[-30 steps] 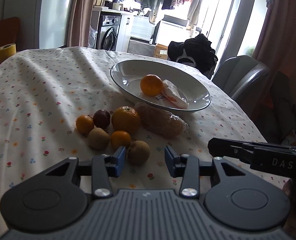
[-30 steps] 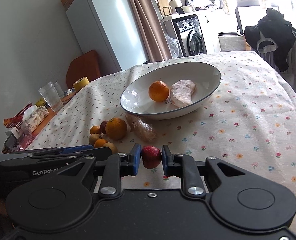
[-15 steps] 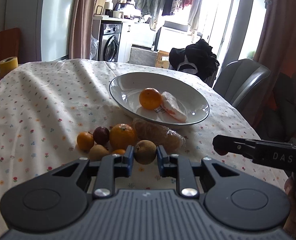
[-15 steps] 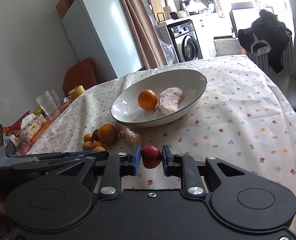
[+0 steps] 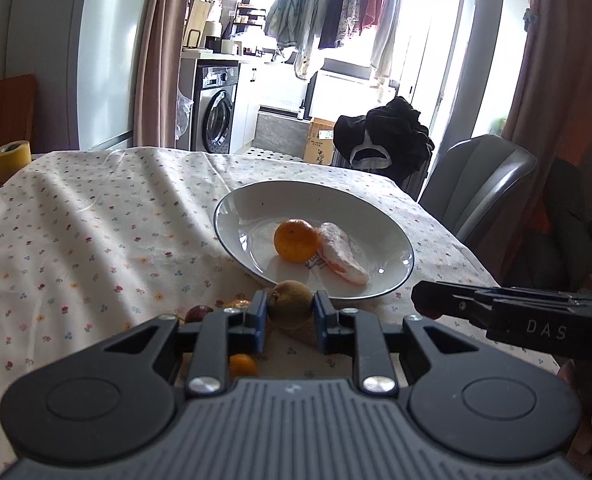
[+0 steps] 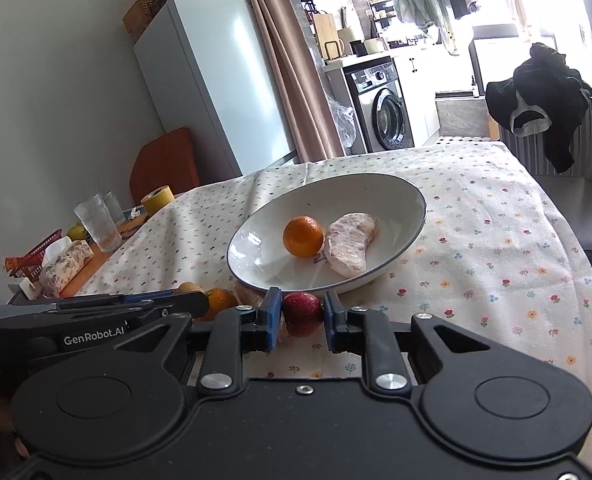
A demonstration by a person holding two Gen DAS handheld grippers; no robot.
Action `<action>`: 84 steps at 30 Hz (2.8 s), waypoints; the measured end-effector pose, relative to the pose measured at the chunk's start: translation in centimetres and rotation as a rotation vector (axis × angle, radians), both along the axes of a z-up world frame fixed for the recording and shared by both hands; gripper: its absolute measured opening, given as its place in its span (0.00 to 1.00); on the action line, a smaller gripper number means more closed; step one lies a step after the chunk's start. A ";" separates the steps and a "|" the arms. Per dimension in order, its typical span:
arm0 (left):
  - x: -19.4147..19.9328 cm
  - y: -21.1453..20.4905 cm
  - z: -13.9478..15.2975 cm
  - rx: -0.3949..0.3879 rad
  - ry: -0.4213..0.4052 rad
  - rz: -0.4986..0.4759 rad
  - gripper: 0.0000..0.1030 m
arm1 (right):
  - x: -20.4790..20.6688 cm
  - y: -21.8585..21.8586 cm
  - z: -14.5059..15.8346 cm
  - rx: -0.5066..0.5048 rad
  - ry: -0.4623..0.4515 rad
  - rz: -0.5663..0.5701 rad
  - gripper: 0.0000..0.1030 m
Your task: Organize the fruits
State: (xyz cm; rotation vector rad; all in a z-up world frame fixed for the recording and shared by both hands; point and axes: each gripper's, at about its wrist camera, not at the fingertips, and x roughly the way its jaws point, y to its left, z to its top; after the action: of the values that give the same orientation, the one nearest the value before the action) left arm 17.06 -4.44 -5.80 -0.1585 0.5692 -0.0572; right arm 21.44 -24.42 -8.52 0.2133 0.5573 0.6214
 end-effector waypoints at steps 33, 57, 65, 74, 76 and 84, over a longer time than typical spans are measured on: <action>6.3 -0.9 -0.7 -0.044 0.002 0.106 0.37 | 6.4 0.4 0.2 -0.002 -0.003 -0.028 0.20; 1.2 3.9 -0.5 -0.053 0.006 0.235 0.72 | 8.7 2.5 1.3 -0.083 -0.047 -0.083 0.20; -0.4 5.6 -0.9 -0.044 0.028 0.298 0.78 | 8.1 2.3 1.9 -0.075 -0.087 -0.126 0.60; -2.1 6.2 -1.0 -0.042 0.027 0.322 0.81 | 5.8 2.9 1.9 -0.075 -0.067 -0.063 0.67; -2.4 6.2 -0.9 -0.039 0.025 0.320 0.81 | 5.1 2.9 2.0 -0.074 -0.067 -0.053 0.69; -4.0 6.1 -0.5 -0.034 0.010 0.319 0.81 | 2.5 3.3 2.6 -0.058 -0.085 -0.017 0.74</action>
State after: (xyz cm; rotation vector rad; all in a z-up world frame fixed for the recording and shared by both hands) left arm 13.09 1.62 -6.35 -0.2806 0.5479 0.2437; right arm 23.90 -21.16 -5.95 0.1361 0.4910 0.5945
